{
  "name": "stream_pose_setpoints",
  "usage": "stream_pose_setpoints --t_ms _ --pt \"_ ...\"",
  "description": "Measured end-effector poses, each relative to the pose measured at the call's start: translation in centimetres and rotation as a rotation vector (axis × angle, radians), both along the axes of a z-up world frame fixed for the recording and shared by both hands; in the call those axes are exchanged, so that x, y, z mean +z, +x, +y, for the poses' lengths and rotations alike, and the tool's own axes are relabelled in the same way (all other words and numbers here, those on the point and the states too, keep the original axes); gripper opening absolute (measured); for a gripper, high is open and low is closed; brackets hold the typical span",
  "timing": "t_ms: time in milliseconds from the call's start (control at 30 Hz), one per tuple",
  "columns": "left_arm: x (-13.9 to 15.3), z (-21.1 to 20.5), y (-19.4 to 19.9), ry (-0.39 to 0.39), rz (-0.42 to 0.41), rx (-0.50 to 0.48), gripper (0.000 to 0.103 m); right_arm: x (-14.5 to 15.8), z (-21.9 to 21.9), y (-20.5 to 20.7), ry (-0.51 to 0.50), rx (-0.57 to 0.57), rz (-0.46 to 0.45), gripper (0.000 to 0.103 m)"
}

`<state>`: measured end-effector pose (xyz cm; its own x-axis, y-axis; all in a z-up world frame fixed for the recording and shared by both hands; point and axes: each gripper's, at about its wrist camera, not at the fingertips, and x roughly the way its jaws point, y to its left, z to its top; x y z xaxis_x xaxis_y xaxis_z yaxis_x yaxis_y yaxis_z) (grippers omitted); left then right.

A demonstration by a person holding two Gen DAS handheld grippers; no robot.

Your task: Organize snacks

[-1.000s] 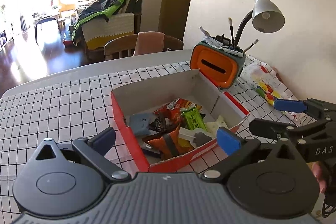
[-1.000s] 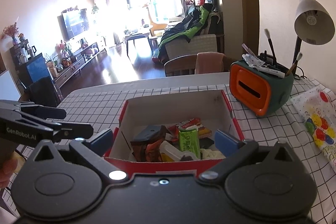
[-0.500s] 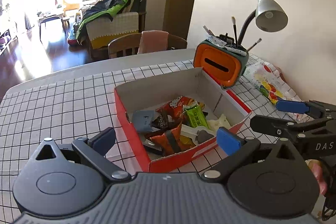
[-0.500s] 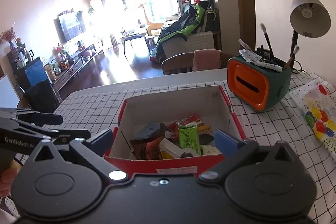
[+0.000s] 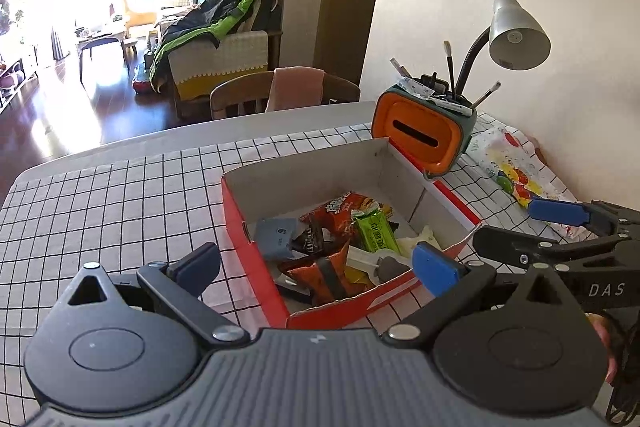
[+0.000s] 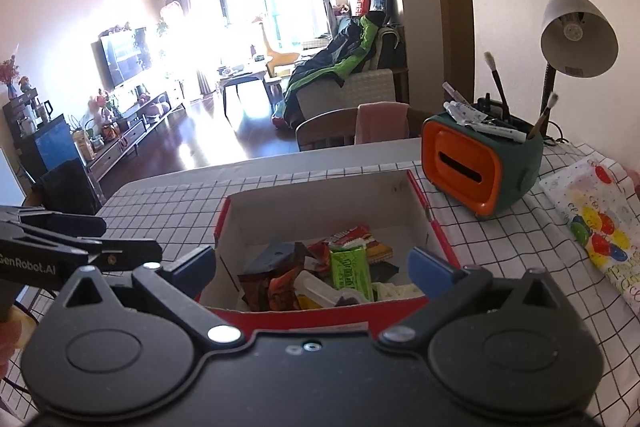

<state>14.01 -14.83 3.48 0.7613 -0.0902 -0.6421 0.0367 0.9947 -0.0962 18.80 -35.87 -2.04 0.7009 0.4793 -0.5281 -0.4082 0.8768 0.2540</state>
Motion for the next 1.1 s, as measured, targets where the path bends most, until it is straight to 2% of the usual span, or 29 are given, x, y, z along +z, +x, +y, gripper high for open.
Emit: stream_pose_setpoints --t_ms 500,1100 --pt "0.4 -0.3 -0.4 0.003 -0.021 -0.012 0.103 0.3 0.0 -0.2 -0.005 -0.017 -0.012 0.103" --pt "-0.2 -1.1 -0.4 -0.010 0.028 -0.022 0.103 0.0 -0.8 -0.3 0.003 -0.021 0.021 0.103"
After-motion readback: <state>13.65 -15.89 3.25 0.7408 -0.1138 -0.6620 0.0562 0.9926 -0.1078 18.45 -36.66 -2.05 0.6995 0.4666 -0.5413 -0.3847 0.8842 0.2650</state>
